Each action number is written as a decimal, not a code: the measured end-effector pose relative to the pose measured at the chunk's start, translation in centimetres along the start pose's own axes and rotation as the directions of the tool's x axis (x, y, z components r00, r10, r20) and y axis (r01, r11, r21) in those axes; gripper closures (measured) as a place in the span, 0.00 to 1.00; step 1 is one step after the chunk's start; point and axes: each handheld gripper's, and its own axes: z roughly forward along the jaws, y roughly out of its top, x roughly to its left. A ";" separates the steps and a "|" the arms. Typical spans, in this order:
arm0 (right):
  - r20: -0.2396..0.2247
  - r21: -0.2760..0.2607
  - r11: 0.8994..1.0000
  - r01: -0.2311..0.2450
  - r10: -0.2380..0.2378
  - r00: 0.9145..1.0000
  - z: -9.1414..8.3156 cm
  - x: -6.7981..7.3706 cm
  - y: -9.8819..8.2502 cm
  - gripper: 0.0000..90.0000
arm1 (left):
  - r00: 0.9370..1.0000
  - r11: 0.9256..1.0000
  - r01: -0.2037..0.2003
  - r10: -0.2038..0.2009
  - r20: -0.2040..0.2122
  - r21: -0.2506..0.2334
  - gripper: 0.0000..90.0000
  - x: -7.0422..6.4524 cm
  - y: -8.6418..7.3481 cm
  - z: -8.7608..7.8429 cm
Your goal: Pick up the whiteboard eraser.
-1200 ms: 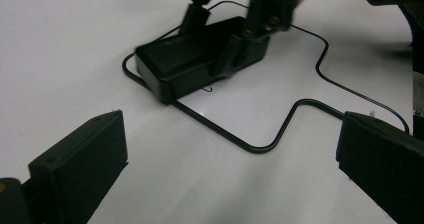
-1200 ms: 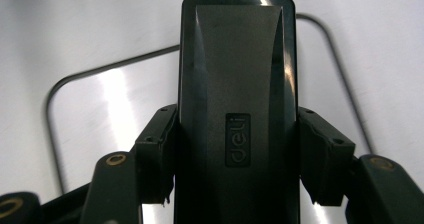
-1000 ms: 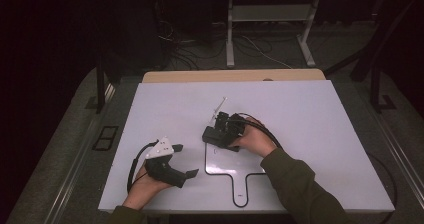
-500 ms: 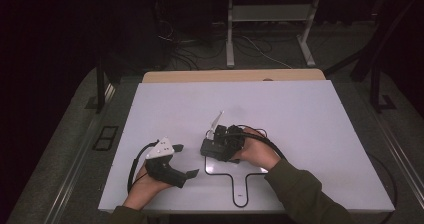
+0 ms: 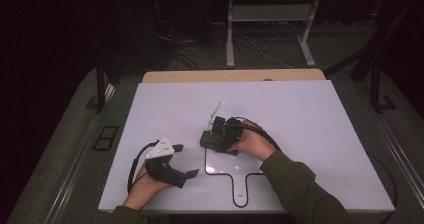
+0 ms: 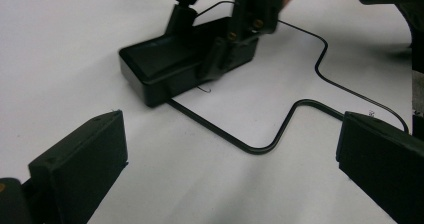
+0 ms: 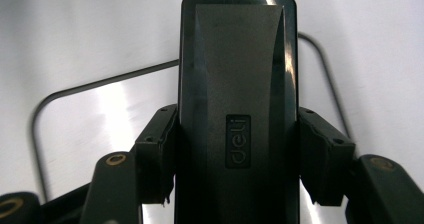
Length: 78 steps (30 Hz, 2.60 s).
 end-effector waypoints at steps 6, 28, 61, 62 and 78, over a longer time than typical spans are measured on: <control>0.024 -0.008 0.999 -0.033 0.033 0.999 0.2 -1.4 0.2 0.43 | 1.000 1.000 0.000 0.000 0.000 0.000 0.00 0.1 0.0 0.0; 0.028 0.034 0.998 0.047 -0.048 0.998 0.1 1.2 0.5 0.43 | 1.000 1.000 0.001 -0.001 0.000 -0.001 0.00 -0.1 0.0 0.0; 0.039 0.037 0.999 -0.039 0.037 0.999 -0.3 -1.4 -0.7 0.43 | 1.000 1.000 -0.002 0.002 0.002 -0.001 0.00 0.0 0.0 0.0; 0.045 0.042 0.999 -0.019 0.017 0.999 -0.4 -1.3 -0.8 0.43 | 1.000 1.000 0.002 -0.002 0.002 0.000 0.00 0.0 0.0 0.0; 0.001 0.035 0.999 0.018 -0.019 1.000 -2.2 1.6 -5.0 0.43 | 1.000 1.000 -0.001 0.001 0.001 0.000 0.00 -0.2 0.1 0.0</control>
